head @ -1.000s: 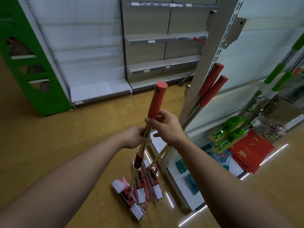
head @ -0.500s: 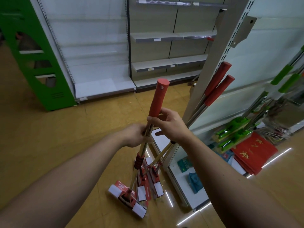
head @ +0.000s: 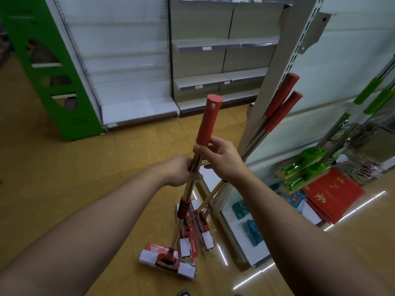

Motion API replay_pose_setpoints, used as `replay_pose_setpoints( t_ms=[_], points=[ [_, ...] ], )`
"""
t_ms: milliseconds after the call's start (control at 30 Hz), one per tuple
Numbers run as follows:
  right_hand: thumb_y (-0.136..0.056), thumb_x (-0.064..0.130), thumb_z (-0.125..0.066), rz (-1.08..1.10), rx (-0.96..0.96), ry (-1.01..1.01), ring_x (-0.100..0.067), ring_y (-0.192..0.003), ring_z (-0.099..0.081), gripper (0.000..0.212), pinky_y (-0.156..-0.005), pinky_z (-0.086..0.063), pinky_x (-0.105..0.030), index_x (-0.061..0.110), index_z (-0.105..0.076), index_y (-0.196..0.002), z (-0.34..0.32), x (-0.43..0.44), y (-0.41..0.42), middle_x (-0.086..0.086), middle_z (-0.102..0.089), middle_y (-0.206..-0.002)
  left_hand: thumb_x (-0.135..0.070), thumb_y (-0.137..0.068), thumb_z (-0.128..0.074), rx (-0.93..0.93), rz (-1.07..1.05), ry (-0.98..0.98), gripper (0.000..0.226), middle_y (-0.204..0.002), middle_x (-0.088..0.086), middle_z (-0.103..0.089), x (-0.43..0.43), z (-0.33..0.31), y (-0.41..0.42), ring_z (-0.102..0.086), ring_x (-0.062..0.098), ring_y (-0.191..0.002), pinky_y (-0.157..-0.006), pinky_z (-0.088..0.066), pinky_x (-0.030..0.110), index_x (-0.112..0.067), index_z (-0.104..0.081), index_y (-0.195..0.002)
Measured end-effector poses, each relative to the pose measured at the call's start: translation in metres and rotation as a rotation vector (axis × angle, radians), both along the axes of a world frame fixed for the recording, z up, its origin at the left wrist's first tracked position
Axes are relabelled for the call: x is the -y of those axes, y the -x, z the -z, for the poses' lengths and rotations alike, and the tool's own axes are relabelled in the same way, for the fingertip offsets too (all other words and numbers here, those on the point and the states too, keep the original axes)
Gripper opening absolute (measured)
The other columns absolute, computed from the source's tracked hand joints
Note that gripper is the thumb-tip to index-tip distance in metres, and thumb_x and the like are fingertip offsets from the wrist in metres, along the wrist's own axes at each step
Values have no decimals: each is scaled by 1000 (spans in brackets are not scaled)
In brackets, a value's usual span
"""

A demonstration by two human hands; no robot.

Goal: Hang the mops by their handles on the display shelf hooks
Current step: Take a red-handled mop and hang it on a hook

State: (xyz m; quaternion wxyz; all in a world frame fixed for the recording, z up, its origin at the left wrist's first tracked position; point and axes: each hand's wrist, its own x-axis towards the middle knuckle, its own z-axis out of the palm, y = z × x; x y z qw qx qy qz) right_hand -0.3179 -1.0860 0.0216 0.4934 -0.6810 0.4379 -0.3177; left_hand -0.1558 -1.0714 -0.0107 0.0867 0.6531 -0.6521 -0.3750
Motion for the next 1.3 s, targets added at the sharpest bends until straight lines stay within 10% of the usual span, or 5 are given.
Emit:
replay_pose_setpoints(
  t_ms=[933, 1300],
  points=[
    [-102, 38, -60, -303, 26, 65, -19, -101, -72, 32, -77, -51, -28, 15, -62, -124, -15, -41, 69, -3, -74, -104, -44, -94, -70, 142, -415, 83, 26, -89, 4, -69, -87, -14, 100, -68, 20, -80, -73, -57, 37, -18, -66, -96],
    [-96, 53, -63, -223, -69, 136, -18, -91, -75, 43, -87, -63, -47, 21, -64, -124, -1, -74, 74, -3, -77, -97, -40, -92, -73, 47, -396, 39, 25, -87, 8, -71, -116, -1, 108, -68, 24, -76, -80, -60, 47, -16, -67, -89]
  ],
)
